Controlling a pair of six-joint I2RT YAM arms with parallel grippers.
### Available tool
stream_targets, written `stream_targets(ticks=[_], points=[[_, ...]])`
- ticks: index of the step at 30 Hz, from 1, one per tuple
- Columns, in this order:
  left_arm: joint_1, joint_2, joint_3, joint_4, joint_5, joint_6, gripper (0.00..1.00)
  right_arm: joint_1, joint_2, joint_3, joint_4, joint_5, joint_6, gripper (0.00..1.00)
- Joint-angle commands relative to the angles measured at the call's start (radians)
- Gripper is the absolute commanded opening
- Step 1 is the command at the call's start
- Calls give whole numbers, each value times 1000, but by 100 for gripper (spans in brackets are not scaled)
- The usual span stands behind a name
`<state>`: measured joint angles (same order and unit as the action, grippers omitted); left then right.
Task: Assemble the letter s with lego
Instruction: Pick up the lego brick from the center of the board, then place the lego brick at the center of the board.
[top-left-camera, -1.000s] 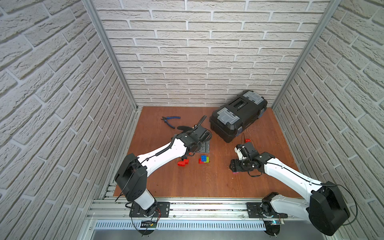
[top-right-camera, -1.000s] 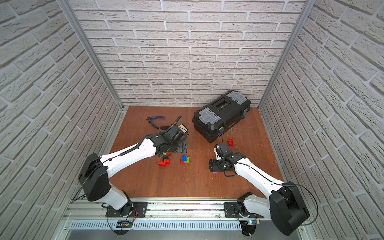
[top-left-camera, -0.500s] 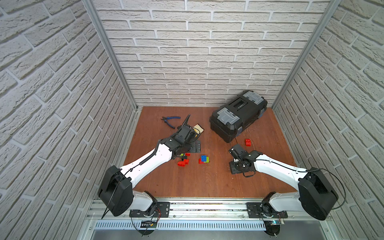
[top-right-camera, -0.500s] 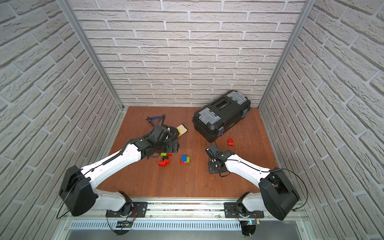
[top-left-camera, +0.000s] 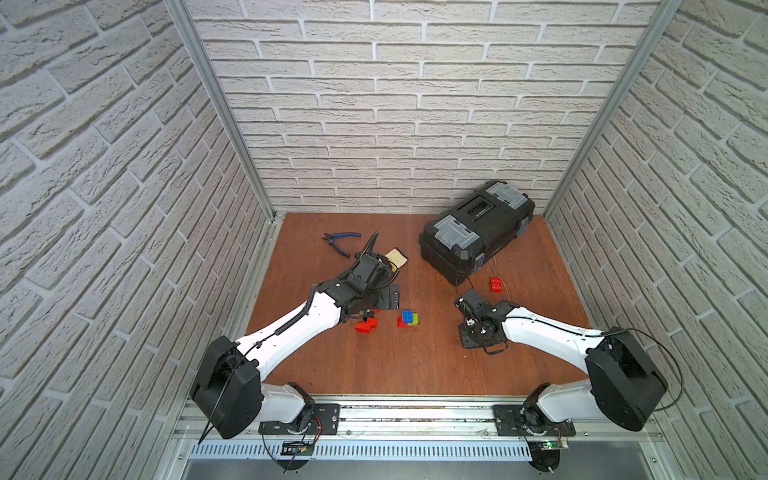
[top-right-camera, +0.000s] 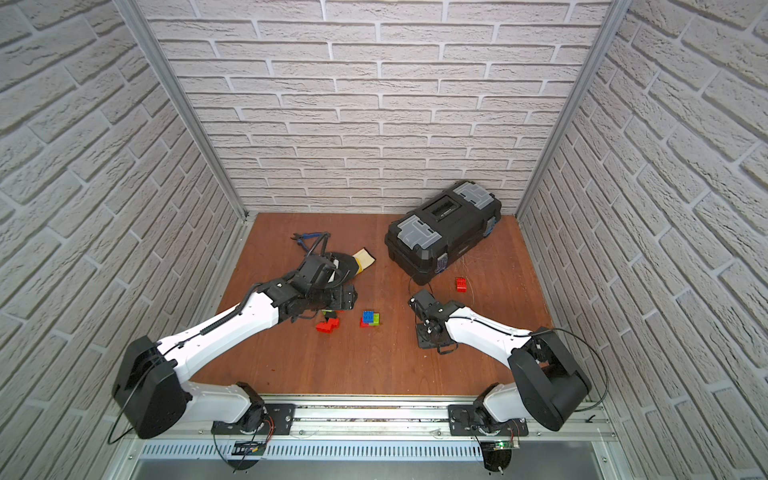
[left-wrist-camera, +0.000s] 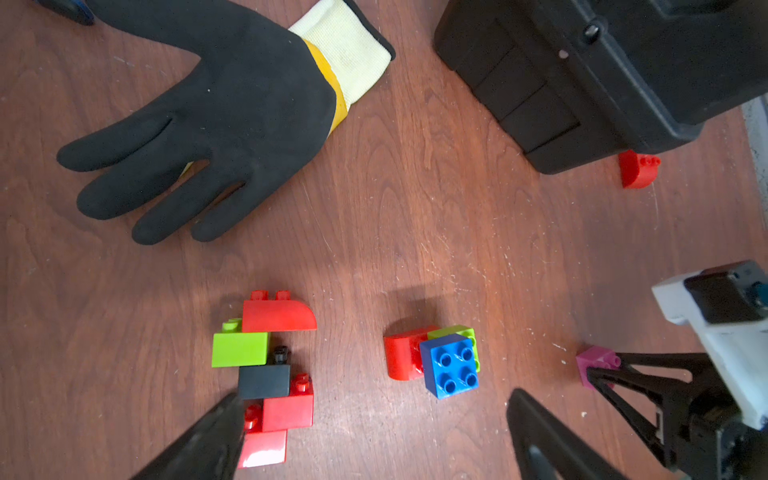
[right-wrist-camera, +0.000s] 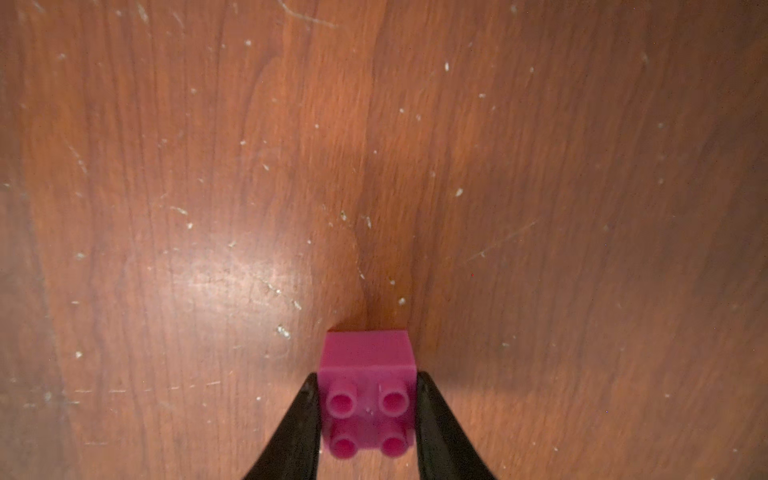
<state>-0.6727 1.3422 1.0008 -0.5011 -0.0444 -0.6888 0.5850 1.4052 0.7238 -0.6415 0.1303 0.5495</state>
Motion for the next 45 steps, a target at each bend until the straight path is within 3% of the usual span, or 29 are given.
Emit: stream_targets(ticks=[1,10,21,36,45], points=[[9,-37,-14,21,8,25,98,17,14,3,17,-23,36,35],[34,-83,-50,22,10,35,98,151,12,95,-59,9,215,35],[80,-158,-109,7,-4,32,98,340,213,278,-51,36,367,34],[103,-203,-162,25,30,55,98,372,328,345,-24,4,398,38],[102,-192,-174,45,65,52,98,372,323,350,-25,-3,417,52]])
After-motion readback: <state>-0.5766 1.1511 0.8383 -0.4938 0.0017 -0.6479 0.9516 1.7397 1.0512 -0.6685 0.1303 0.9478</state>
